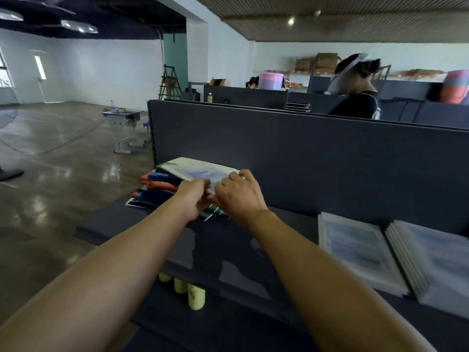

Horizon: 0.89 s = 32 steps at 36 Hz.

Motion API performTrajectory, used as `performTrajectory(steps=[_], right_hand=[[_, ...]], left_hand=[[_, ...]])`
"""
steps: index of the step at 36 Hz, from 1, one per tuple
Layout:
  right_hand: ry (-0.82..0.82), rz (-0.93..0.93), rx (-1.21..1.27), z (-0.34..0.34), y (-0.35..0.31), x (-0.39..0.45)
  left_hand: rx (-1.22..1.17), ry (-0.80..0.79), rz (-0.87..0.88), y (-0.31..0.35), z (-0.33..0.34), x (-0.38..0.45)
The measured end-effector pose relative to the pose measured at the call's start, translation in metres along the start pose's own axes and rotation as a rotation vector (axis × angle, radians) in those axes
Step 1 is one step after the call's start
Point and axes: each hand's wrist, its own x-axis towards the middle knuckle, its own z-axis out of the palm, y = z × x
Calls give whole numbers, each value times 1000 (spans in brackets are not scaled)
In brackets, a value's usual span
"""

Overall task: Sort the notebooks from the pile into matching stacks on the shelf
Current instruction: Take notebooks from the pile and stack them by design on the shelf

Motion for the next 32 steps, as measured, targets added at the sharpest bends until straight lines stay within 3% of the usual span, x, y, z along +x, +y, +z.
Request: performTrajectory(steps=[3, 6, 12, 18, 32], right_hand=[[7, 22, 124, -1, 9, -19], [-151, 127, 147, 8, 26, -48], [-292, 430, 234, -1, 73, -112], [-324, 732, 288, -17, 106, -167], [-289, 824, 207, -37, 134, -230]], left_hand=[[90, 85, 64, -10, 11, 3], [243, 128, 170, -20, 22, -2], [360, -52, 282, -33, 63, -32], [306, -180, 237, -65, 108, -56], [264, -349, 187, -107, 167, -78]])
